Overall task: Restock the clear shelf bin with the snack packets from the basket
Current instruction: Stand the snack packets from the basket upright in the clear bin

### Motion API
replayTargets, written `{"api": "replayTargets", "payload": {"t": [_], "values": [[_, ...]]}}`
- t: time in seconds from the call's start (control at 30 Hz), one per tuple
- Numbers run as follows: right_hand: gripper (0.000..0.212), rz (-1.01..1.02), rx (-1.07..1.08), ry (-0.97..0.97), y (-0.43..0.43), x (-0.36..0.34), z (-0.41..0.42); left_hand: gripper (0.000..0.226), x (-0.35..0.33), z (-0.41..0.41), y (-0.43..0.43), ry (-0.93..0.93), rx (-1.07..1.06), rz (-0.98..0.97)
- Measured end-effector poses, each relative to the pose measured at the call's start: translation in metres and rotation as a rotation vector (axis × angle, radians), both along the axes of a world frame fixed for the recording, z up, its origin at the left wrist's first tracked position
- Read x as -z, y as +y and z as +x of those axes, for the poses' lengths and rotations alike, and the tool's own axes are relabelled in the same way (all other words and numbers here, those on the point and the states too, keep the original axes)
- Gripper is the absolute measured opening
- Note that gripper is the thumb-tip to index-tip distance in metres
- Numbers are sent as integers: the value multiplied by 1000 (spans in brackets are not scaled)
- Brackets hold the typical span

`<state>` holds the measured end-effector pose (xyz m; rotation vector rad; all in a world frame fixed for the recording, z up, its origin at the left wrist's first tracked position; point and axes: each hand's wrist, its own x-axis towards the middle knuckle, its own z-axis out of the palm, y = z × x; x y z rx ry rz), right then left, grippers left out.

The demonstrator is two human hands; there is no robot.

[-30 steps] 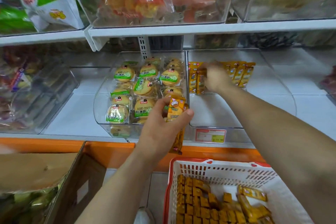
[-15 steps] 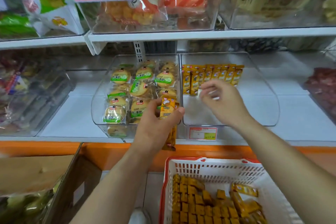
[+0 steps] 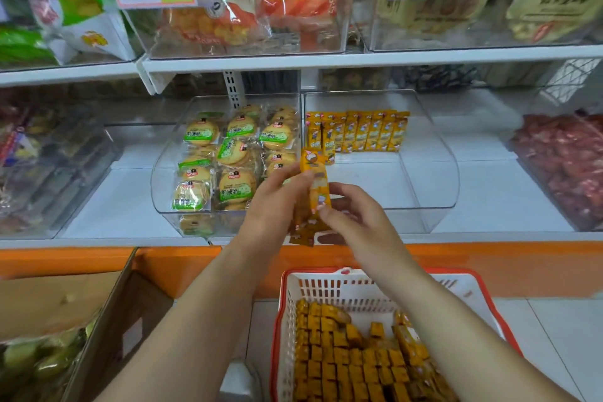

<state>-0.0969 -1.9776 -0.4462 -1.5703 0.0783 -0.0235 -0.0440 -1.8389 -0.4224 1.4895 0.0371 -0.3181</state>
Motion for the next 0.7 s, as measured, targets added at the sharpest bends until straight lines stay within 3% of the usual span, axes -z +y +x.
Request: {"api": "replayTargets", "payload": {"t": [0.07, 0.2, 0.4, 0.5, 0.6, 0.7], "values": [[26, 53, -1, -26, -4, 0, 0, 29, 0, 0, 3, -41, 21, 18], [23, 242, -1, -41, -4, 1, 3, 46, -1, -3, 6, -89, 33, -10], [38, 301, 176, -65, -27, -5, 28, 44, 6, 4, 14, -123, -4, -3], [42, 176, 339, -148, -61, -11, 59, 48, 9, 7, 19, -115, -31, -3], [37, -128, 430, -233, -90, -9, 98, 46, 10, 10, 21, -125, -25, 9], [34, -471, 362, -202, -109, 1, 140, 48, 9, 9, 22, -120, -21, 43]]}}
